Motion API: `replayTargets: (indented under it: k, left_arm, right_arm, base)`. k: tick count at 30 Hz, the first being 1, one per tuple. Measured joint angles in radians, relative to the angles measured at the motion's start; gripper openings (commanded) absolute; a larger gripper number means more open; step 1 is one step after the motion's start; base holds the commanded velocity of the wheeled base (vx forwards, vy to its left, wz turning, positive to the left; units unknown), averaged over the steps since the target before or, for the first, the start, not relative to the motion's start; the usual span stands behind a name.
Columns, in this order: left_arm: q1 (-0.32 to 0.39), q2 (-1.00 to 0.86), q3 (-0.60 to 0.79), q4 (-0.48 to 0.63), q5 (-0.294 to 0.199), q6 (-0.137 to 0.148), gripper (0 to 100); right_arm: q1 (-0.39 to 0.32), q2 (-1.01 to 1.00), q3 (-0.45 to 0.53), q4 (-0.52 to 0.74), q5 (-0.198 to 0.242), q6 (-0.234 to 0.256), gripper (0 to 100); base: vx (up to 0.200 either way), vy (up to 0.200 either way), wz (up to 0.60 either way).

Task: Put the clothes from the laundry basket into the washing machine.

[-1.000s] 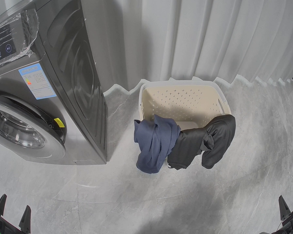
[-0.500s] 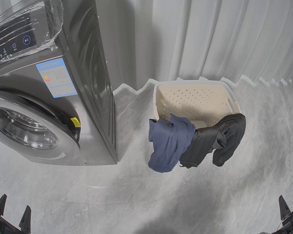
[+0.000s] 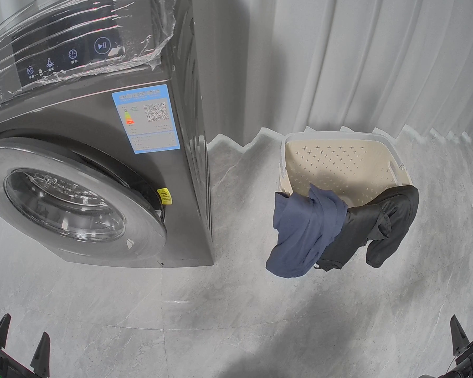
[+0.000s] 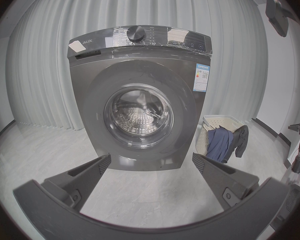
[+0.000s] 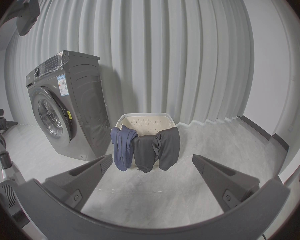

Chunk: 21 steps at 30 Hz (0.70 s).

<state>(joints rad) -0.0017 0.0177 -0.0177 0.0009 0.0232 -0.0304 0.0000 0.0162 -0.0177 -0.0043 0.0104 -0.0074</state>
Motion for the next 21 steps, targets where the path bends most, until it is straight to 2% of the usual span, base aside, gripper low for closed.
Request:
replayTargets:
  k: [20, 21]
  left_arm:
    - [-0.001, 0.000, 0.000, 0.000, 0.000, 0.000, 100]
    - [0.000, 0.000, 0.000, 0.000, 0.000, 0.000, 100]
  right_arm:
    - [0.002, 0.000, 0.000, 0.000, 0.001, 0.000, 100]
    - [0.002, 0.000, 0.000, 0.000, 0.001, 0.000, 100]
  base:
    - [0.000, 0.200, 0.00]
    - [0.000, 0.000, 0.00]
